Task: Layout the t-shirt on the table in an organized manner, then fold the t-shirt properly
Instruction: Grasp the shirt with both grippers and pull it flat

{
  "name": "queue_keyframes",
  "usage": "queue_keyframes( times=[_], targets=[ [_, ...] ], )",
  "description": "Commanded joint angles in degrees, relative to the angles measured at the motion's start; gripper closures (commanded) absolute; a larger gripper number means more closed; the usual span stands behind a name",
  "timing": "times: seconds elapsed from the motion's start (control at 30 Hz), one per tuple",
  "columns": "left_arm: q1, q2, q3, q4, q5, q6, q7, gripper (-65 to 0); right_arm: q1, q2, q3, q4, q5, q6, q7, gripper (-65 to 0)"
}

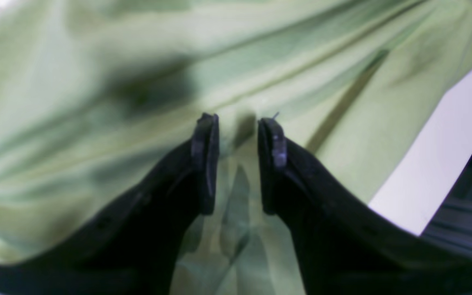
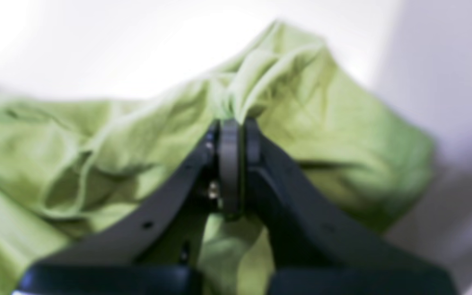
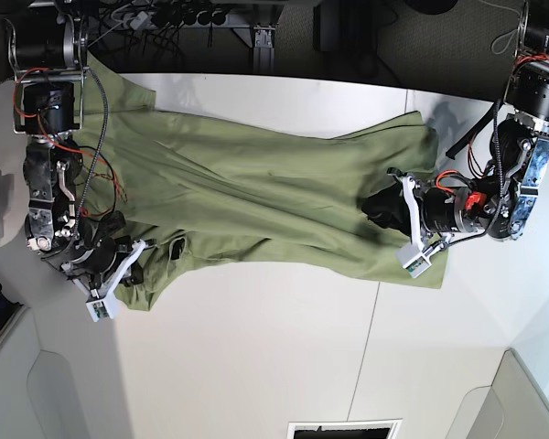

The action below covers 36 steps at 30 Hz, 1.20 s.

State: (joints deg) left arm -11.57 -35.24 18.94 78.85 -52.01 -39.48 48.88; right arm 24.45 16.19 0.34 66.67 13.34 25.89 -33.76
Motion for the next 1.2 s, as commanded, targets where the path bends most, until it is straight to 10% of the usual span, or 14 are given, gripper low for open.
queue_keyframes(
  times=[0.0, 0.3, 0.4, 0.5, 0.87, 1.1, 1.17],
  targets=[
    [-0.61, -1.07, -0.52, 0.81, -0.9, -0.52, -0.39, -17.4, 2.95, 0.66, 0.28, 0.92, 0.35, 0.04, 1.9, 0.0],
    [3.06, -2.95, -0.52, 0.83, -0.37, -0.52, -0.61, -17.4, 11.23, 0.68, 0.28, 0.59, -3.1, -0.2, 2.47, -2.2],
    [3.04, -3.04, -0.52, 0.83, 0.85, -0.52, -0.61, -17.4, 11.56, 1.01, 0.28, 0.59, -2.86, -1.49, 2.45, -32.8],
    [3.02, -3.06, -0.52, 0.83, 2.19, -0.52, -0.63, -17.4, 11.08, 1.14, 0.31, 0.59, -2.89, -3.85, 1.57, -42.2],
    [3.61, -9.53, -0.94, 4.35, -1.14, -0.52, -0.61, -17.4, 6.34, 1.4, 0.7, 3.04, 0.87, -5.07, -10.21, -39.9],
    [5.88, -12.33, -1.4, 8.35, 1.14, -0.52, -2.64, -17.5, -5.62, 1.44, 1.55, 12.83, 1.92, -5.07, -10.14, 0.0],
    [5.84, -12.02, -1.4, 8.35, 4.5, -0.52, -6.4, -17.4, -8.81, 1.44, 1.6, 15.21, 1.84, -5.05, -9.97, 0.0]
  ],
)
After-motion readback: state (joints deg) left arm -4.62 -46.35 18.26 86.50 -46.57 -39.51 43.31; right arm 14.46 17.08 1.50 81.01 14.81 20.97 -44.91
